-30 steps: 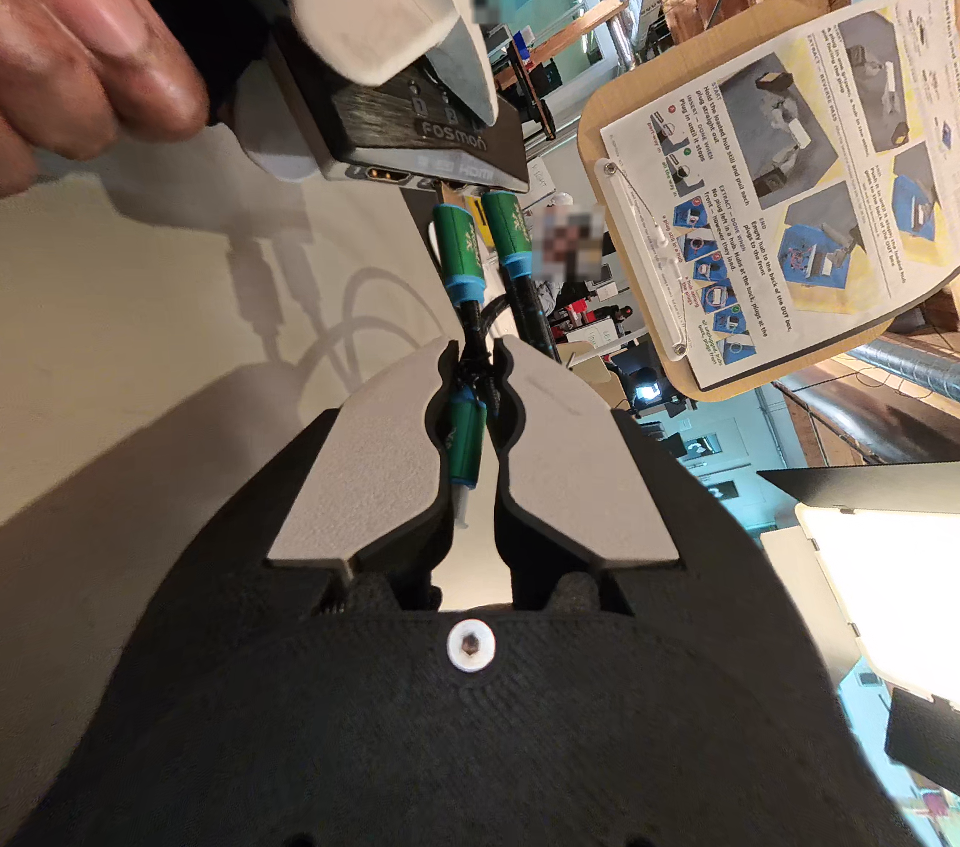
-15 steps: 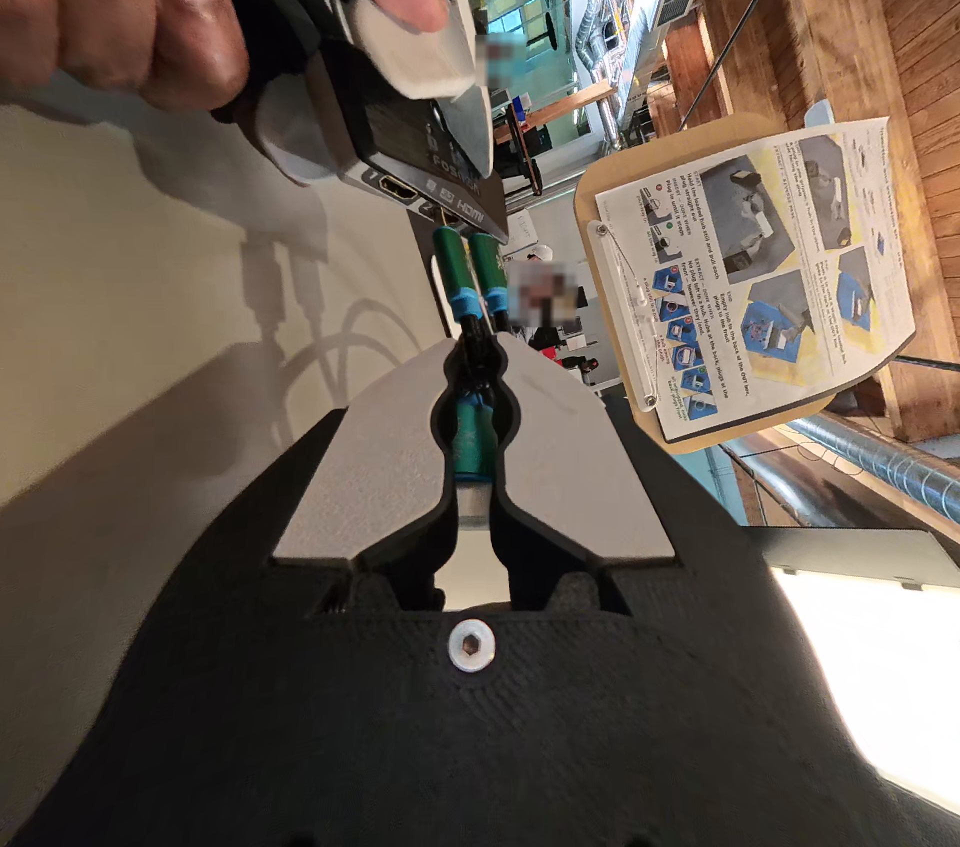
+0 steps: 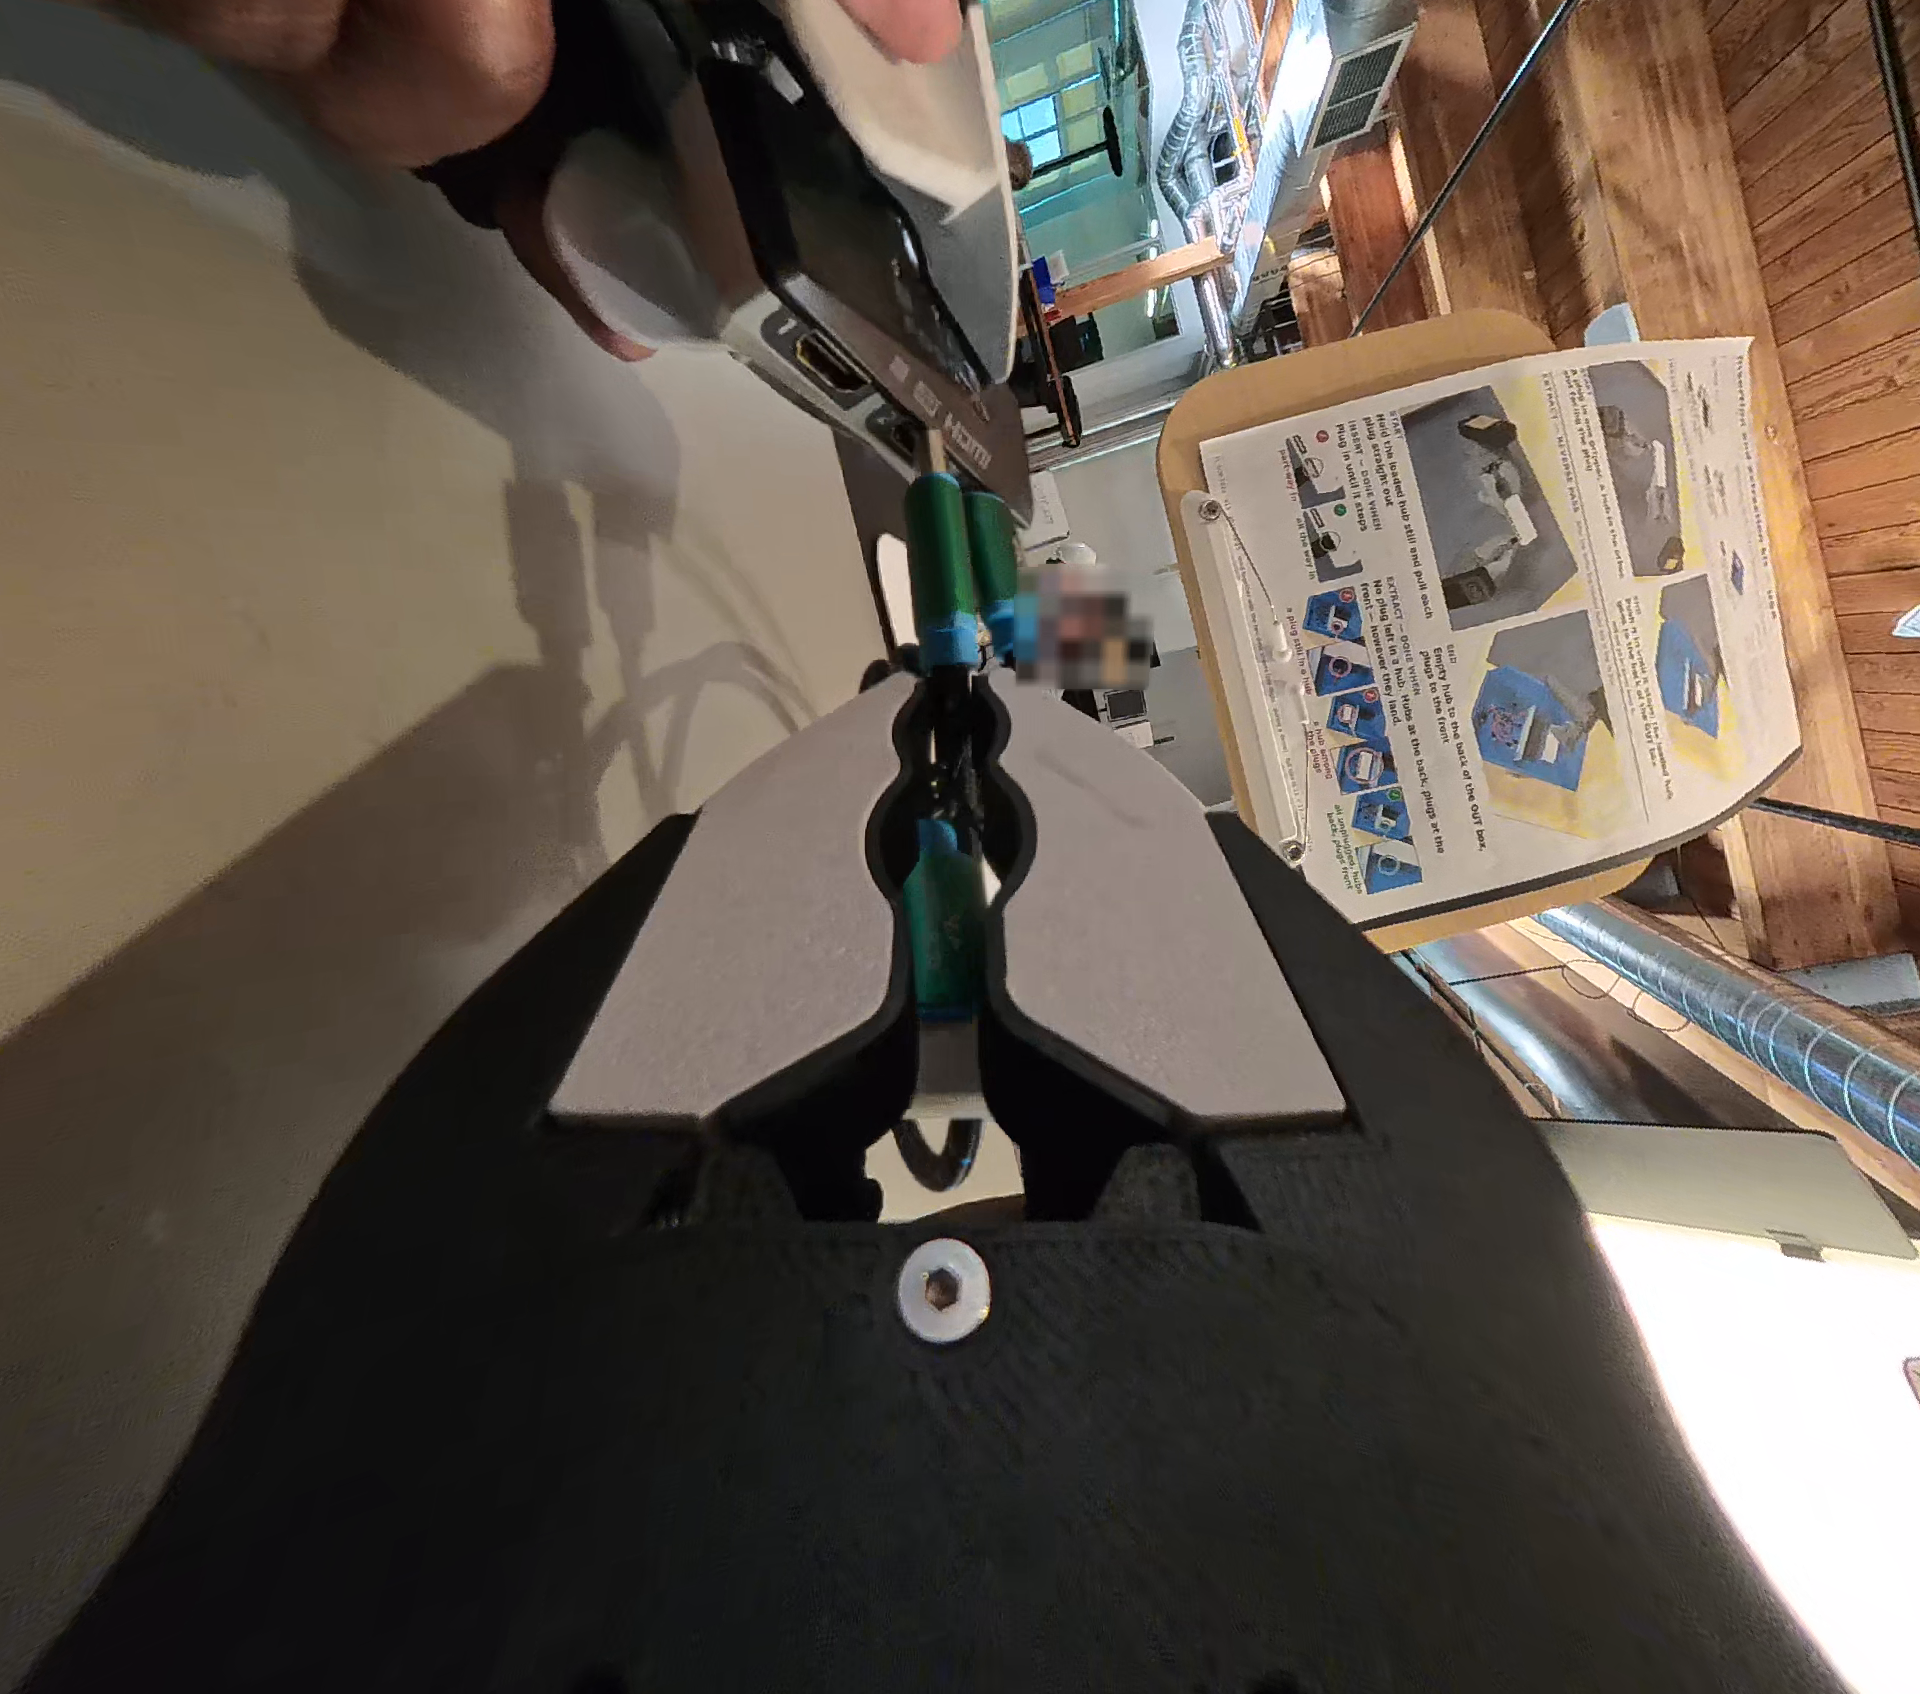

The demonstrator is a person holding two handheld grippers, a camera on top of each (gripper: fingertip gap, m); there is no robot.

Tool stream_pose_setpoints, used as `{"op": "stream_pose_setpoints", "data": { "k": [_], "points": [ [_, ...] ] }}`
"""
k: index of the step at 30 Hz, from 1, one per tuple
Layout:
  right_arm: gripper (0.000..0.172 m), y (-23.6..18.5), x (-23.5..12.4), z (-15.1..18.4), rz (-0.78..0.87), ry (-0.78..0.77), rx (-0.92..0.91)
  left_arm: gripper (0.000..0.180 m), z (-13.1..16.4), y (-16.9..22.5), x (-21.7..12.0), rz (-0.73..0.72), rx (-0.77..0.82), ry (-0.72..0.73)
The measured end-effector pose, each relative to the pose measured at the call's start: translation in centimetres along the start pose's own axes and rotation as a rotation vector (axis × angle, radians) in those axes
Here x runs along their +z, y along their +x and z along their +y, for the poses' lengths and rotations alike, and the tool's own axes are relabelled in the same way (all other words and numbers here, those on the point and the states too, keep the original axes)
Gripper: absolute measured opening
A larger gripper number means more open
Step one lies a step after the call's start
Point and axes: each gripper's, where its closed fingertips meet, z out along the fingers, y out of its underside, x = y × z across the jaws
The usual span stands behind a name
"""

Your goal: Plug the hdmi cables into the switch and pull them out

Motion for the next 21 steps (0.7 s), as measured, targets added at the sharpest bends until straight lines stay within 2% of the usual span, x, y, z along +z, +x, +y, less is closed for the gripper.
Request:
{"op": "stream_pose_setpoints", "data": {
  "k": [16,21],
  "points": [
    [0.007,-0.22,0.53,0.51,-0.004,-0.027,0.015,0.022,0.20,-0.08,0.07,-0.024,-0.003,0.005],
    [0.006,-0.31,0.60,0.36,0.013,-0.035,-0.055,0.022,0.06,-0.33,-0.12,-0.044,-0.016,0.018]
  ]
}}
